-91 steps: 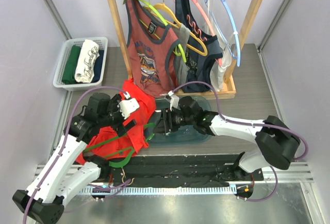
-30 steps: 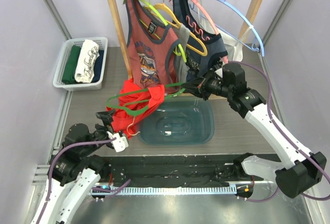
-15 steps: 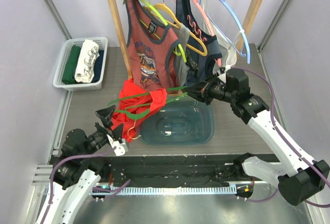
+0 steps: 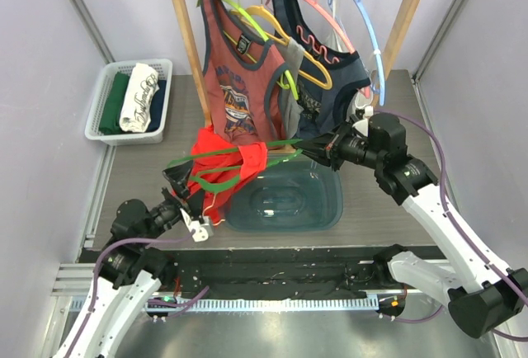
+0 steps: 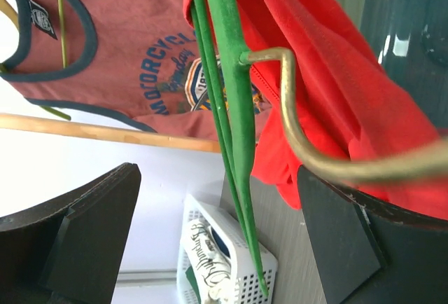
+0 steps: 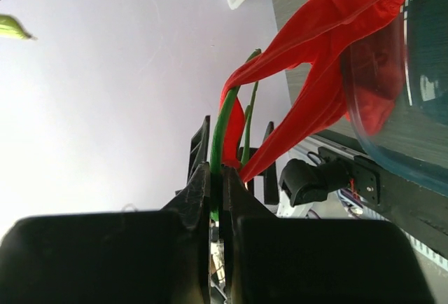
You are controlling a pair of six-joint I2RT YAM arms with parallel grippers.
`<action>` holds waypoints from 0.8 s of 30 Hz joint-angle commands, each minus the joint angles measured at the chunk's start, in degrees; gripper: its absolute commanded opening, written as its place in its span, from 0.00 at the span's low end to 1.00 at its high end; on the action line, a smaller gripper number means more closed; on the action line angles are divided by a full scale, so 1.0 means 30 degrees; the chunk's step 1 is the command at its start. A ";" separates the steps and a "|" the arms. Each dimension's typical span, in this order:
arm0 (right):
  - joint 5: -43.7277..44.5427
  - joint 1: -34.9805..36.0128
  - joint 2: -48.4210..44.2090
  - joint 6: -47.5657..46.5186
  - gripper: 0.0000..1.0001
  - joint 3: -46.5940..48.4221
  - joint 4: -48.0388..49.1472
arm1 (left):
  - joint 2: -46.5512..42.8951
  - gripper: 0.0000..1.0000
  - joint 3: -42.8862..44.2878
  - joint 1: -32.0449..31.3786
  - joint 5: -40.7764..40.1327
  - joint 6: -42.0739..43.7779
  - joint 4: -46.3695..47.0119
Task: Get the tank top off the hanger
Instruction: Pick up the hanger at the center of the board.
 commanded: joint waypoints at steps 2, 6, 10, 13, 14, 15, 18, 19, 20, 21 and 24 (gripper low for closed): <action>-0.0905 -0.0108 -0.0980 0.1684 0.01 -0.0283 0.2555 | 0.1179 1.00 -0.0599 0.0078 0.0985 -0.0812 0.4836; -0.0993 -0.0108 -0.1185 0.1891 0.01 -0.0635 0.2760 | 0.2755 0.91 -0.0194 0.0078 0.1512 -0.1484 0.6833; -0.1081 -0.0137 -0.1157 0.2037 0.01 -0.0753 0.3081 | 0.4166 0.42 0.1857 0.0049 0.2594 -0.2827 0.5810; -0.1256 -0.0108 -0.0953 0.1950 0.01 -0.0666 0.3345 | 0.4955 0.20 0.3439 0.0019 0.2919 -0.3418 0.4964; -0.1285 -0.0137 -0.0864 0.1921 0.01 -0.0637 0.3404 | 0.5104 0.18 0.4284 0.0049 0.2833 -0.3565 0.4726; -0.1315 -0.0108 -0.0834 0.1862 0.01 -0.0607 0.3492 | 0.5338 0.17 0.4814 0.0049 0.2832 -0.3740 0.3853; -0.1461 -0.0108 -0.0717 0.1658 0.01 -0.0490 0.3727 | 0.6275 0.15 0.7536 0.0020 0.2656 -0.4589 0.1020; -0.1548 -0.0108 -0.0601 0.1541 0.01 -0.0432 0.3785 | 0.7032 0.15 0.8472 0.0049 0.2772 -0.4736 -0.0128; -0.1607 -0.0108 -0.0513 0.1452 0.01 -0.0431 0.3786 | 0.7532 0.15 1.0628 0.0049 0.2976 -0.4825 -0.1445; -0.1608 -0.0137 -0.0425 0.1278 0.01 -0.0373 0.3786 | 0.8031 0.11 1.1809 0.0049 0.3065 -0.5029 -0.4184; -0.1696 -0.0166 -0.0103 0.0604 0.01 -0.0080 0.3640 | 1.0373 0.04 1.6556 0.0049 0.3852 -0.5527 -0.9926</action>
